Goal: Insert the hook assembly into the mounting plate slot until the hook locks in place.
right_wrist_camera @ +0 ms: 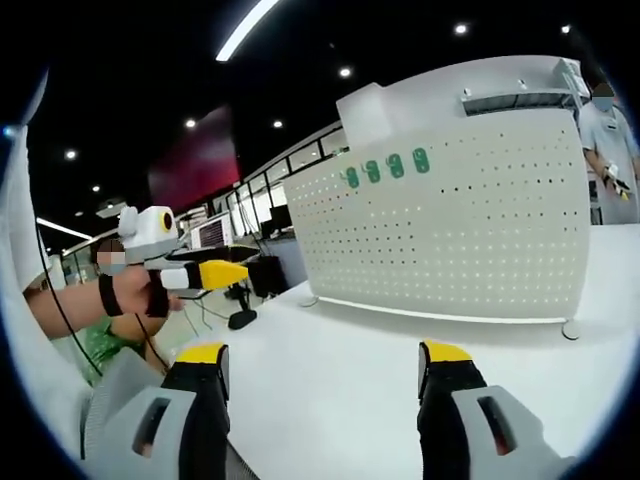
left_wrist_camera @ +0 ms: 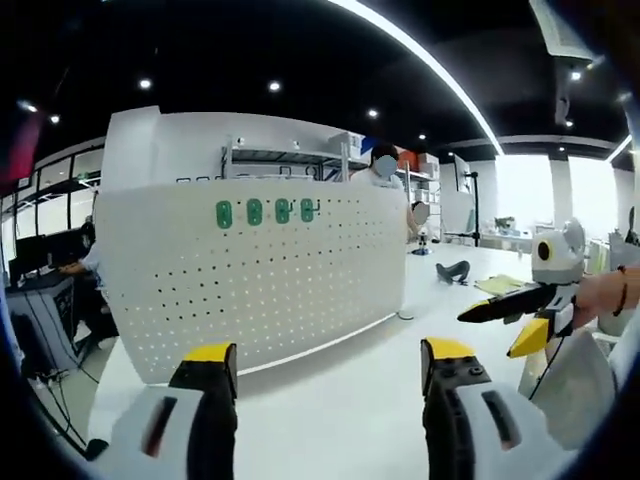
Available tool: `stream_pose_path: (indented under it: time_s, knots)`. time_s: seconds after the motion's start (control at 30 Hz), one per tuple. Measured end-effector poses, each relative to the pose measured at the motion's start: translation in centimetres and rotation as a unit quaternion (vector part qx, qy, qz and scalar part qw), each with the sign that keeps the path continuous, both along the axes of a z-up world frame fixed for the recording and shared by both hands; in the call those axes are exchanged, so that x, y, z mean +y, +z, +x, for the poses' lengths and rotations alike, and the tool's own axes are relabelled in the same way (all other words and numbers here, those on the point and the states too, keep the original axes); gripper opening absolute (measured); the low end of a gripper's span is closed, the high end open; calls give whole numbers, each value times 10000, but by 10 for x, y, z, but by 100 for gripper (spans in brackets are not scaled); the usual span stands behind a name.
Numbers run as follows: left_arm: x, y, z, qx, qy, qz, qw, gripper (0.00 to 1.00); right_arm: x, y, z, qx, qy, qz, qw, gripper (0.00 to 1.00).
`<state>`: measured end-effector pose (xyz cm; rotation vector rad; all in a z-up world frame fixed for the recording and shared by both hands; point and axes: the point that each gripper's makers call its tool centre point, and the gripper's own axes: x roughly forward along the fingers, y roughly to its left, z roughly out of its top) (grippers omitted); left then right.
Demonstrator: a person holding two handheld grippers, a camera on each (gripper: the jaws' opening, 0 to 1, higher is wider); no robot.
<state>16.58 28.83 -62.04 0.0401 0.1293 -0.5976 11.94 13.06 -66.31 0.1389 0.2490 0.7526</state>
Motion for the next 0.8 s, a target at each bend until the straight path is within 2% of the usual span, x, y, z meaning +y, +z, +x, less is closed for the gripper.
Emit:
stream_pose_path:
  time_s: [0.17,0.3,0.43,0.5,0.8]
  knots:
    - [5,-4,-15,85,-87,-176,9998,89,0,0,-1,-7,-7,-25,10000,79]
    - [9,-7,-25,180,-69,-295,9994,92,-2,1,-1,-28,-73,30,10000,79]
    - [15,-10,-31,208,-13,-280,9994,91,-6,-1,0,-7,-153,44,9999,79]
    - [17,-5,-33,165,13,-416,9990,90,-8,2,0,-46,-209,76,9997,79]
    - [17,-1,-35,112,-71,-414,9991,91,-17,2,3,-41,-373,100,9992,79]
